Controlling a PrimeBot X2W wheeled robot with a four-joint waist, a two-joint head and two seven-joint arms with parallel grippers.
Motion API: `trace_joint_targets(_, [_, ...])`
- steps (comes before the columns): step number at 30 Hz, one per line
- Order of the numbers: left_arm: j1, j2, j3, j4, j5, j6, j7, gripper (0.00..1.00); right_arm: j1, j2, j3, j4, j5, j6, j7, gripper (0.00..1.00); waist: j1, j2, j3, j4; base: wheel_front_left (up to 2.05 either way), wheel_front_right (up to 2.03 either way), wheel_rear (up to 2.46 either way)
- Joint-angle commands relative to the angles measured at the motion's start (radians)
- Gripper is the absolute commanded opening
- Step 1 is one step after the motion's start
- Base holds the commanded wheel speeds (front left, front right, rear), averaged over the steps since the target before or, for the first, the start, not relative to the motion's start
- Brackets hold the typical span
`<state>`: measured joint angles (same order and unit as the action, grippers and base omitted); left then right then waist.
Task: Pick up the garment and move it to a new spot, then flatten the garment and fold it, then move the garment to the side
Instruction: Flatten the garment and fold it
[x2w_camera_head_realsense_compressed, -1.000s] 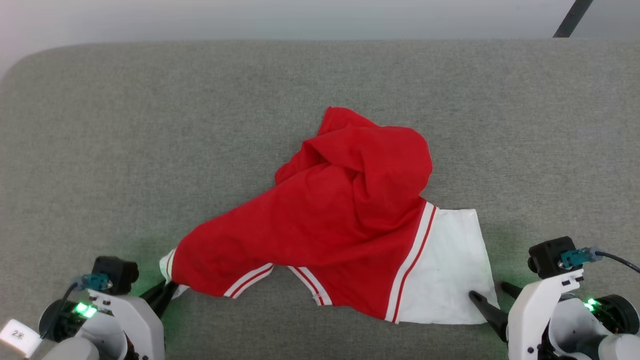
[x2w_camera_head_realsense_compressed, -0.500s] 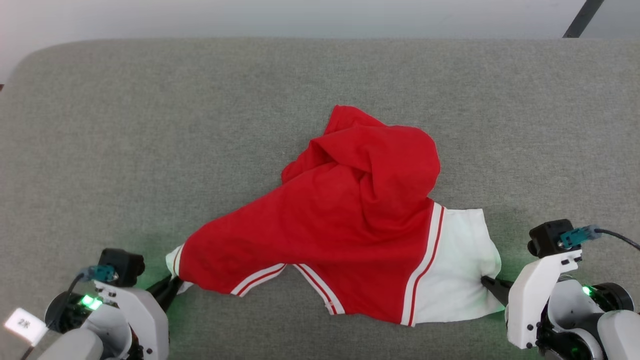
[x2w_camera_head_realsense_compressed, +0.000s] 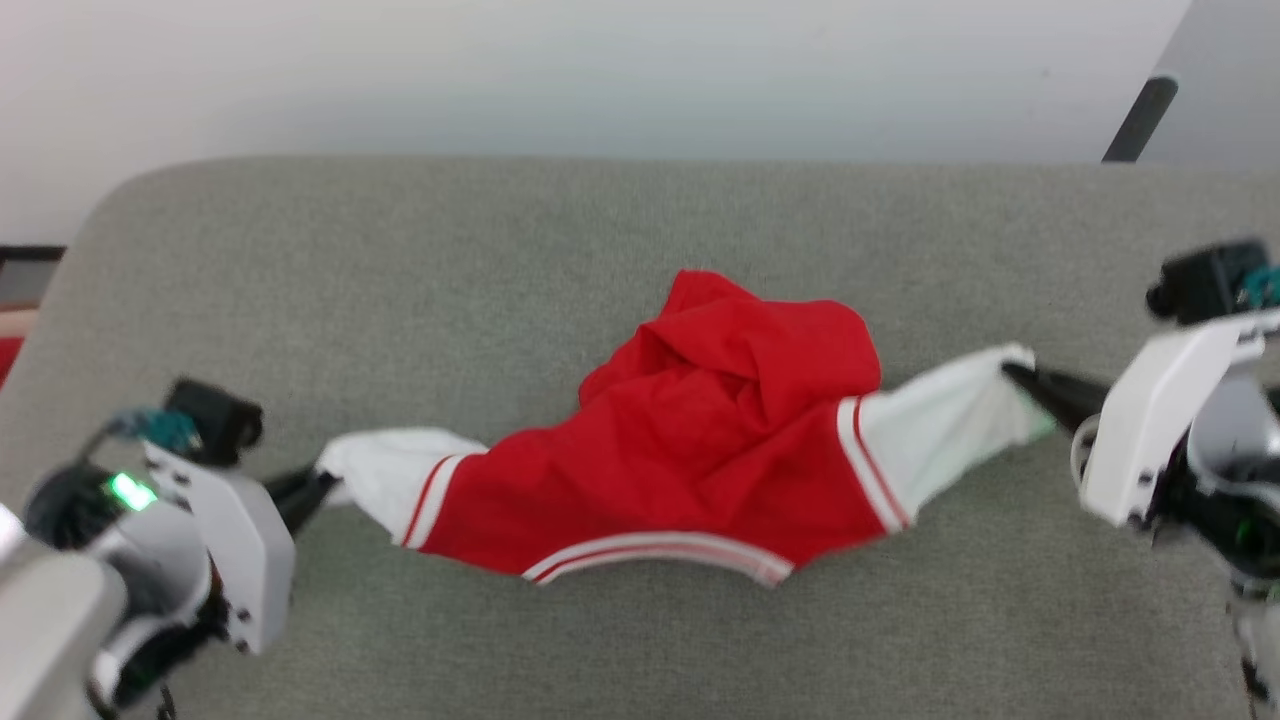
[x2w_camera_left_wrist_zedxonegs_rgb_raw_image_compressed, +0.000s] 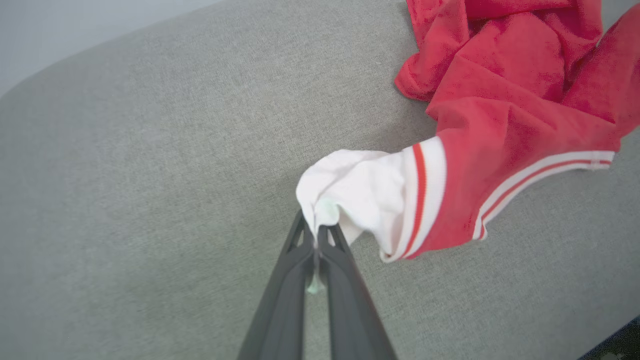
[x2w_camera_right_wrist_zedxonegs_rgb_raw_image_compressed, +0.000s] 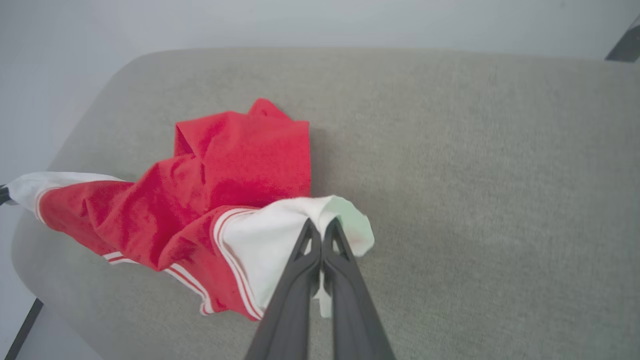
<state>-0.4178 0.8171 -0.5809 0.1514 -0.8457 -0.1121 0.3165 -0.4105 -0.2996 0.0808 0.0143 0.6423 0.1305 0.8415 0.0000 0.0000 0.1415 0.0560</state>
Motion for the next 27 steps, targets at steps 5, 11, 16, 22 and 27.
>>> trace_joint_targets(5, [-0.112, 0.067, -0.001, -0.069, -0.008, -0.012, 0.094, 0.0, -0.161, -0.006, 0.008, 0.056, 0.025, 0.0, -0.046, 0.0, 0.0, 0.0, -0.083, -0.001, 0.0, 0.0, 0.0])
trace_joint_targets(11, [-0.255, 0.084, -0.028, -0.074, 0.0, -0.018, 0.156, 0.0, -0.327, -0.029, 0.074, 0.172, 0.039, 0.0, -0.167, 0.0, 0.0, 0.0, -0.127, -0.001, 0.0, 0.0, 0.0])
trace_joint_targets(16, [-0.408, 0.055, -0.048, -0.027, -0.002, -0.019, 0.149, 0.0, -0.473, -0.05, 0.136, 0.284, 0.044, 0.0, -0.294, 0.0, 0.0, 0.0, -0.145, 0.002, 0.0, 0.0, 0.0])
trace_joint_targets(22, [-0.604, -0.012, -0.07, 0.109, 0.026, -0.019, 0.11, 0.0, -0.638, -0.06, 0.236, 0.425, 0.03, 0.0, -0.467, 0.0, 0.0, 0.0, -0.159, 0.007, 0.0, 0.0, 0.0])
trace_joint_targets(27, [-0.742, -0.092, -0.065, 0.259, 0.062, -0.015, 0.045, 0.0, -0.755, -0.059, 0.326, 0.535, 0.025, 0.0, -0.611, 0.0, 0.0, 0.0, -0.167, 0.013, 0.0, 0.0, 0.0])
